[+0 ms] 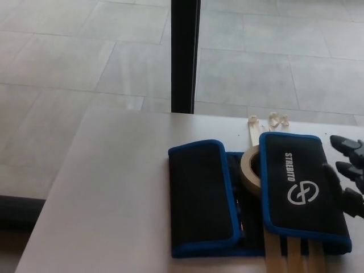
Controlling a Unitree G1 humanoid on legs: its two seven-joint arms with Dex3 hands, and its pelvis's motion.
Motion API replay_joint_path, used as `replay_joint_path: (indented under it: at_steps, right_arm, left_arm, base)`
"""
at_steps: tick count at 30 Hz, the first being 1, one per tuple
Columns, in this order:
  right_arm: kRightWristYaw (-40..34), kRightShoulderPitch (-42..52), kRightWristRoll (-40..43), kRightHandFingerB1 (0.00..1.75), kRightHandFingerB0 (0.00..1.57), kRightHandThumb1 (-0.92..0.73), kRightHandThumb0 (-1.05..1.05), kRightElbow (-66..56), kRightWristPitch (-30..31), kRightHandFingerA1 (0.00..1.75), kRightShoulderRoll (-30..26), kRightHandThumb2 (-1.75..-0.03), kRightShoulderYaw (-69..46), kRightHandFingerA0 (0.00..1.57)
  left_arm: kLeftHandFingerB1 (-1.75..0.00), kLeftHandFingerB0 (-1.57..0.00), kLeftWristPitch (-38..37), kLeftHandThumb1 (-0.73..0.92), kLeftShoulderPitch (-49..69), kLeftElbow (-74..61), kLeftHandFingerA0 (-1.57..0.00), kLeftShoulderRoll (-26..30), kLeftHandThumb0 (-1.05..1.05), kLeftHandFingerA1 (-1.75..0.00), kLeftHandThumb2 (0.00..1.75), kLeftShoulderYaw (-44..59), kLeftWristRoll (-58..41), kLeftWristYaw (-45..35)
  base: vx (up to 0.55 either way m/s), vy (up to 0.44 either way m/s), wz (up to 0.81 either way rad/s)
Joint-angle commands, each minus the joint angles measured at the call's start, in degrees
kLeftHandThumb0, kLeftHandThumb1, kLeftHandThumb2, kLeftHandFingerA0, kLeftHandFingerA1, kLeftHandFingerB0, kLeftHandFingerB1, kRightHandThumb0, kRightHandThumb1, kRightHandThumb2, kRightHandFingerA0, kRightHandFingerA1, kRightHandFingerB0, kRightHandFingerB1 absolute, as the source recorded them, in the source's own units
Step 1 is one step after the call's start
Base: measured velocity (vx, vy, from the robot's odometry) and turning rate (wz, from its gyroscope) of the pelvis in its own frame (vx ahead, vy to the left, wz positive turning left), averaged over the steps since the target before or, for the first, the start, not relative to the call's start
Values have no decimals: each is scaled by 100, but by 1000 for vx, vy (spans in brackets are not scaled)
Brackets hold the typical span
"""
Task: The robot uses its right hand to open a black folded toolkit cover kept in the middle of the desk
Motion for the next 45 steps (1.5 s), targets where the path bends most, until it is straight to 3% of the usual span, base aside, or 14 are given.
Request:
replay_joint_path:
  at_steps: [1,6,7,8,22,23,24,29,30,31,32,33,35,45]
  right_arm:
    - [162,100,-3669,38,44,-67,-56,137,-1405,57,-1468,-61,2085,33]
    - [134,30,-3853,43,41,-69,-57,256,-1510,65,-1845,-61,2293,33]
    - [98,-14,-3906,44,40,-68,-57,311,-1546,66,-1911,-62,2347,34]
    - [-14,-61,-4050,44,41,-69,-55,391,-1625,67,-1997,-61,2430,35]
    - [-501,-280,-5256,42,36,-75,-55,240,-1583,62,-2542,-63,3335,32]
    - [-464,-261,-5311,41,36,-76,-55,159,-1517,60,-2548,-63,3384,31]
    - [-583,-247,-5433,40,37,-75,-55,105,-1452,59,-2543,-63,3463,31]
    - [-549,-220,-5798,35,30,-74,-61,-62,-1050,56,-2401,-61,3818,16]
    - [-525,-203,-5835,47,19,-53,-66,-82,-920,54,-2366,-89,3862,6]
    - [-294,-212,-5870,34,17,-67,-64,-143,-729,37,-2343,-61,3920,1]
    - [-145,-241,-5919,33,12,-63,-67,-139,-565,20,-2309,-59,3974,0]
    - [-78,-266,-5960,25,7,-51,-91,-100,-410,0,-2270,-82,4024,0]
    - [141,-321,-6035,4,6,-49,-88,-87,-176,11,-2247,-85,4101,0]
    - [624,-315,-6363,0,6,-47,-80,-262,640,10,-2299,-85,4263,0]
  left_arm:
    - [-48,-43,123,71,-40,98,-56,256,-71,-67,61,3,-104,-26]
    - [-49,-43,180,71,-60,78,-54,269,-70,-66,62,12,-118,-13]
    - [-58,-38,151,55,-64,67,-50,273,-69,-69,96,-2,-107,-41]
    - [-47,-41,137,71,-64,67,-54,278,-72,-67,62,-28,-80,-45]
    - [-50,-45,255,70,-139,50,-55,343,-72,-68,61,-78,-29,50]
    - [-59,-40,255,54,-140,54,-51,343,-70,-70,96,-62,-49,24]
    - [-49,-46,243,70,-144,88,-54,339,-71,-67,61,-44,-64,29]
    - [-47,-45,212,70,-160,85,-56,377,-72,-65,62,-86,-21,18]
    - [-46,-45,180,70,-153,105,-56,374,-71,-65,61,-58,-47,-15]
    - [-46,-45,189,69,-158,114,-57,379,-72,-64,61,-60,-42,7]
    - [-46,-42,188,70,-166,97,-55,392,-71,-64,61,-79,-28,-25]
    - [-48,-42,211,71,-176,72,-55,390,-70,-65,61,-80,-33,-24]
    - [-47,-42,178,72,-170,45,-55,381,-72,-66,62,-96,-23,-38]
    - [-48,-44,255,71,-199,79,-53,377,-69,-65,61,-63,-67,26]
  base:
    - [0,0,0]
    - [0,0,0]
    - [0,0,0]
    - [0,0,0]
    - [0,0,0]
    - [0,0,0]
    - [0,0,0]
    - [0,0,0]
    - [0,0,0]
    - [0,0,0]
    - [0,0,0]
    - [0,0,0]
    - [0,0,0]
    - [0,0,0]
